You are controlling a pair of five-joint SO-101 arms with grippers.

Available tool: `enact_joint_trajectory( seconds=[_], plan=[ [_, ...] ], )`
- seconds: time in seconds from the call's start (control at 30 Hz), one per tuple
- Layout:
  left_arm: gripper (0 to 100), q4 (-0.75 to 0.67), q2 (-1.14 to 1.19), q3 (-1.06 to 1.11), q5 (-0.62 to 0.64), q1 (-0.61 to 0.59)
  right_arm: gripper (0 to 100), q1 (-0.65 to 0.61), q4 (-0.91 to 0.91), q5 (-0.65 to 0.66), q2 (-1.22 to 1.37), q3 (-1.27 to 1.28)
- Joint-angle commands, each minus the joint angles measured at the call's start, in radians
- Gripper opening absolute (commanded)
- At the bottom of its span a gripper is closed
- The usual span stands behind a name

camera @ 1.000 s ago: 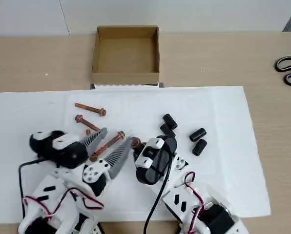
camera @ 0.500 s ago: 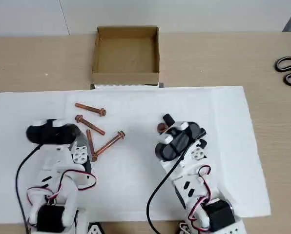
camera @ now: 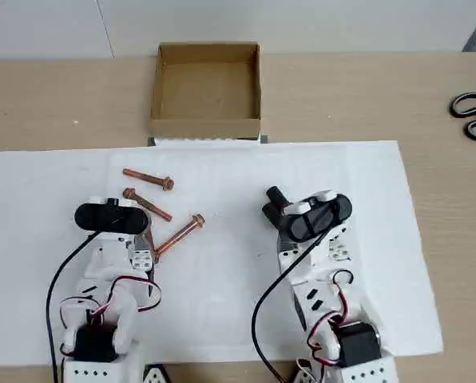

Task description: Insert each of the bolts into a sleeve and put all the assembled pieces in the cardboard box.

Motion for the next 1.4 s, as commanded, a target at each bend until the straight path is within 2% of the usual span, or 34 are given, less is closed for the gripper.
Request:
enact_joint_trajectory(
  seconds=[0.0, 0.17, 0.27, 0.77, 1.37],
  plan=[
    [1, -0.028, -0.009, -0.005, -0.009, 0.003, 0.3, 0.010, -0.031, -0.015, -0.001, -0.029],
    [1, -0.028, -0.009, -0.005, -0.009, 0.003, 0.3, 0.008, -0.031, -0.009, 0.013, -0.112],
    [1, -0.028, -0.009, -0.005, -0.009, 0.003, 0.3, 0.007, -0.031, -0.015, 0.108, -0.190],
    [1, -0.028, -0.009, -0.005, -0.009, 0.005, 0.3, 0.005, -0.323, -0.086, 1.092, -0.835],
    [1, -0.023, -0.009, -0.005, -0.009, 0.006, 0.3, 0.002, -0.601, -0.089, 2.134, -1.784]
  ],
)
